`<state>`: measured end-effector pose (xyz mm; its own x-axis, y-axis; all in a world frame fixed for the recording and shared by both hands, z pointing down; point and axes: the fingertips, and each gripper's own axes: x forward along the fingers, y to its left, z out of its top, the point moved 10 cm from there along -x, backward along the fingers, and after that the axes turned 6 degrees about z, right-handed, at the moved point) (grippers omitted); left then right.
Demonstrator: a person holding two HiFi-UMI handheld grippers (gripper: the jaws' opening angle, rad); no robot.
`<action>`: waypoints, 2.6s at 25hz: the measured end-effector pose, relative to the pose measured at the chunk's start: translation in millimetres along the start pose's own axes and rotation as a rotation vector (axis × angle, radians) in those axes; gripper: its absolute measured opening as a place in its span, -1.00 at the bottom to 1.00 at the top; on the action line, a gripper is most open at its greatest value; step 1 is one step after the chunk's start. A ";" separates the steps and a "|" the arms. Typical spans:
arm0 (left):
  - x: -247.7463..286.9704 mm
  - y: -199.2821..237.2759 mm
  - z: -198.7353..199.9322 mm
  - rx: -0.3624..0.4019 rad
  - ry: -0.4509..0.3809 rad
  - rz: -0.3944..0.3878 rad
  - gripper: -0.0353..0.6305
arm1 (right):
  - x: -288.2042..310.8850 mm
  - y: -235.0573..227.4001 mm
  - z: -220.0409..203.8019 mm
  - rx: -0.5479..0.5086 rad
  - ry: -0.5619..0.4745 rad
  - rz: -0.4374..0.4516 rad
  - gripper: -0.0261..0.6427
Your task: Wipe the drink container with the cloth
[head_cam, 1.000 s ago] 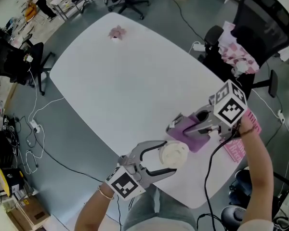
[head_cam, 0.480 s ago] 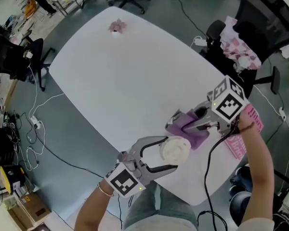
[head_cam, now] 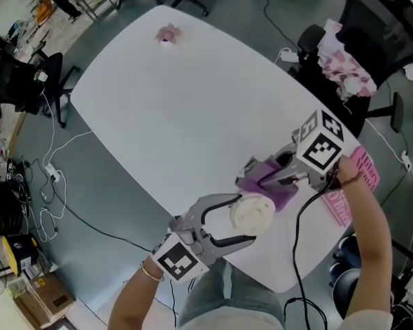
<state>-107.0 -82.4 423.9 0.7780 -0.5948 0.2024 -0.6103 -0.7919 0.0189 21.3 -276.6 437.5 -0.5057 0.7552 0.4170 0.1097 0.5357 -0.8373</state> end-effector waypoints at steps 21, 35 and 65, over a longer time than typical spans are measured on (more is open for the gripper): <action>-0.1 -0.7 -0.6 -0.012 -0.001 0.006 0.24 | 28.5 -40.9 -17.8 0.061 0.024 -0.065 -0.72; -1.4 -0.1 -0.5 -0.022 -0.002 0.006 0.23 | 46.5 -64.5 -38.4 0.097 -0.031 -0.152 -0.72; -0.4 3.5 6.4 0.027 -0.044 0.033 0.23 | -13.2 33.7 -115.9 0.330 -0.594 -0.224 -0.72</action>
<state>-108.5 -85.9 417.6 0.7639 -0.6254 0.1594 -0.6317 -0.7751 -0.0138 130.9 -224.7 444.8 -0.8764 0.2570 0.4073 -0.2687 0.4408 -0.8564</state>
